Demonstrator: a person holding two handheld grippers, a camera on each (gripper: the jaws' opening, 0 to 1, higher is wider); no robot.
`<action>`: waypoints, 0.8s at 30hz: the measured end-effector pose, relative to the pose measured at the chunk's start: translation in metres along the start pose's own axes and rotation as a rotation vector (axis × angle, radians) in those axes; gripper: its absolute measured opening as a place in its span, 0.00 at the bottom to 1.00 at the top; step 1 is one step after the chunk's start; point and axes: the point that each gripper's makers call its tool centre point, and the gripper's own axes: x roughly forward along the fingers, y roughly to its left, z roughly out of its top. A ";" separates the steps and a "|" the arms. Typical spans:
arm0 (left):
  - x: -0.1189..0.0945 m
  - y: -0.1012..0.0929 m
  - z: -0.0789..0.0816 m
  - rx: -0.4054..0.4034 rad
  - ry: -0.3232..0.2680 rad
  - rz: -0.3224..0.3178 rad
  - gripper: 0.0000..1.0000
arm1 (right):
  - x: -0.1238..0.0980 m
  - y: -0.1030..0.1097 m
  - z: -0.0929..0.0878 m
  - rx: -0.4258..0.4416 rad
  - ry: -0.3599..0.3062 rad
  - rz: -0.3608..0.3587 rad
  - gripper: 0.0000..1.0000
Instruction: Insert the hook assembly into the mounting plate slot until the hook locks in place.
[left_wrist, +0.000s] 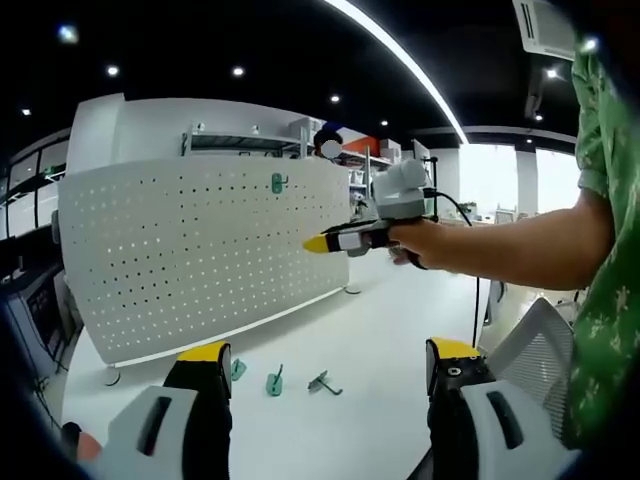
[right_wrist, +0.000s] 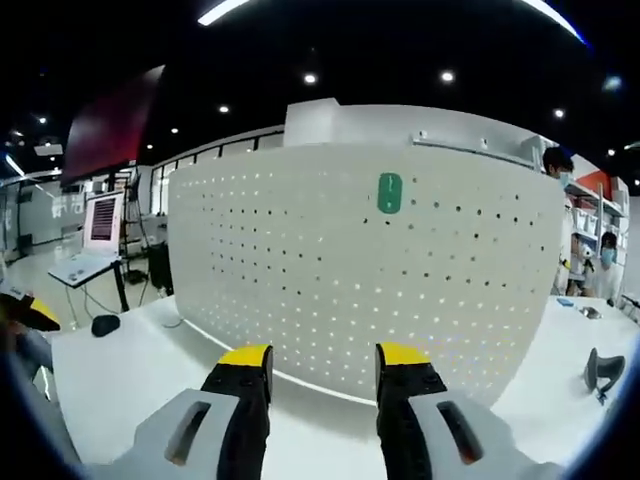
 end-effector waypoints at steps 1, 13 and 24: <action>0.000 0.000 0.000 0.000 0.000 0.000 0.82 | -0.001 0.001 -0.002 0.000 0.006 0.003 0.43; -0.006 -0.006 -0.003 -0.004 0.000 0.005 0.82 | -0.009 0.016 -0.020 0.010 0.059 0.055 0.48; -0.012 -0.005 -0.007 -0.007 0.005 0.019 0.82 | -0.011 0.044 -0.042 0.002 0.125 0.127 0.49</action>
